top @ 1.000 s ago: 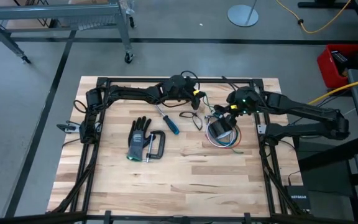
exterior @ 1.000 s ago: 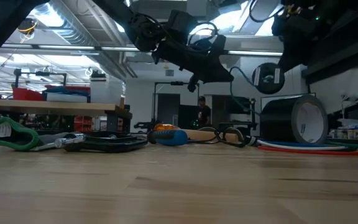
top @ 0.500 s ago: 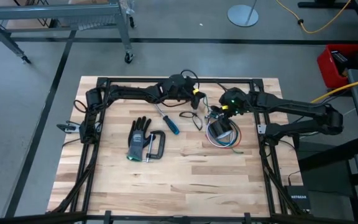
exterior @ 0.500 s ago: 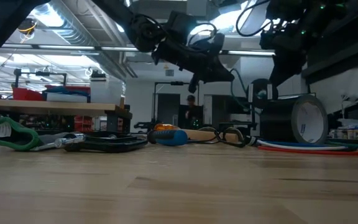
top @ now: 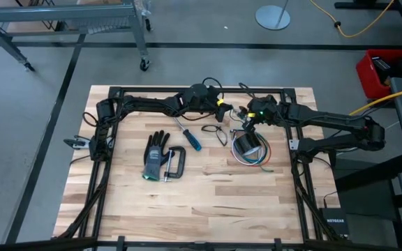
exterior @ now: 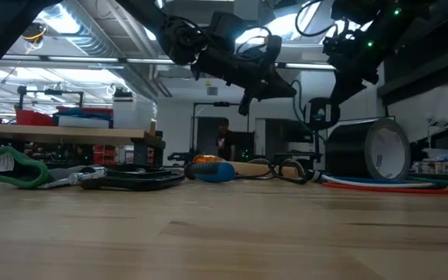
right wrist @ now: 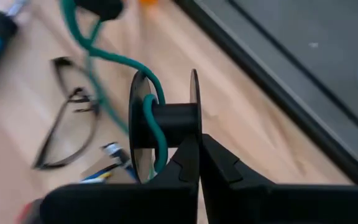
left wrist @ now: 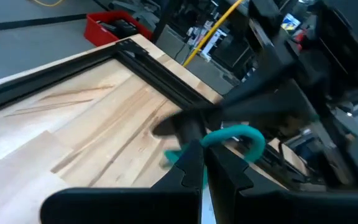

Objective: Coil cords
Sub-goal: Coil the green wire onto the spool

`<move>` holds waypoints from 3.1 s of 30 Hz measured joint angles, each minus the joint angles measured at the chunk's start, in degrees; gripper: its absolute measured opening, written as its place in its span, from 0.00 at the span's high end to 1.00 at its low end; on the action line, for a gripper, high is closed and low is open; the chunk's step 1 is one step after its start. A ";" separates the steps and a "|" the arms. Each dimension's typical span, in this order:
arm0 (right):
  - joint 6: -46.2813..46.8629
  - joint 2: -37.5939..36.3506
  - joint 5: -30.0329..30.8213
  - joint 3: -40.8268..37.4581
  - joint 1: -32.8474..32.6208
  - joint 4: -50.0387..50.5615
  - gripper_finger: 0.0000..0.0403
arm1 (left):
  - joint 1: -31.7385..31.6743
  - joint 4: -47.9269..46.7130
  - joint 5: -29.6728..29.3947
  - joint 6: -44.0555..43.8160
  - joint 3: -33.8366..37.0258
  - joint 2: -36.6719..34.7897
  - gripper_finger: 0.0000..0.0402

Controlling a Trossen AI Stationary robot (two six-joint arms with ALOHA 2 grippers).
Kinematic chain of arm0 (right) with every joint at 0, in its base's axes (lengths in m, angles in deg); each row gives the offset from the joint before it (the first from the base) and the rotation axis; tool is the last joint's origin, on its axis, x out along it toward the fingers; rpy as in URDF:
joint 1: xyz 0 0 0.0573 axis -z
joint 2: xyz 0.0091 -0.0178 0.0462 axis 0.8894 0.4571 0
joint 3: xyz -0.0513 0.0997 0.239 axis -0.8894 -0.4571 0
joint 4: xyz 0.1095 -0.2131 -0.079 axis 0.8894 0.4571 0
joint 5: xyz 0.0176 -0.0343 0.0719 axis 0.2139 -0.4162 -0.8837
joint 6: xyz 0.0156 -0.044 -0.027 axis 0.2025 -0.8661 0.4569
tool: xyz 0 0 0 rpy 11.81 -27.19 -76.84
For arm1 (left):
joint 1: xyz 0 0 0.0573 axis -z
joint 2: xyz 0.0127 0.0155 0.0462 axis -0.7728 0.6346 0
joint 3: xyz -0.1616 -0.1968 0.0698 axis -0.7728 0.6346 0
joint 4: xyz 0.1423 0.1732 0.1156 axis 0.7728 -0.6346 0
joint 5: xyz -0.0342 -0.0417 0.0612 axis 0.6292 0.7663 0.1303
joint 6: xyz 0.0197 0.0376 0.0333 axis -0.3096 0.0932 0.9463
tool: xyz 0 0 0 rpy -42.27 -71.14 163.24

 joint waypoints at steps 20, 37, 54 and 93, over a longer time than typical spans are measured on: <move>0.18 0.00 -2.63 0.00 0.02 -11.98 1.00 | 2.26 5.21 1.84 -2.85 -0.02 0.02 1.00; 2.99 1.52 -4.49 0.00 0.02 -6.67 1.00 | 1.37 7.42 1.66 -2.54 -0.33 -0.48 1.00; 2.25 1.30 5.36 0.00 0.04 -19.82 1.00 | 5.05 2.70 1.40 0.07 -1.64 -0.57 1.00; -0.52 -19.77 -10.84 5.75 0.02 -11.82 1.00 | 8.49 3.86 -7.68 30.20 -1.51 -0.48 0.92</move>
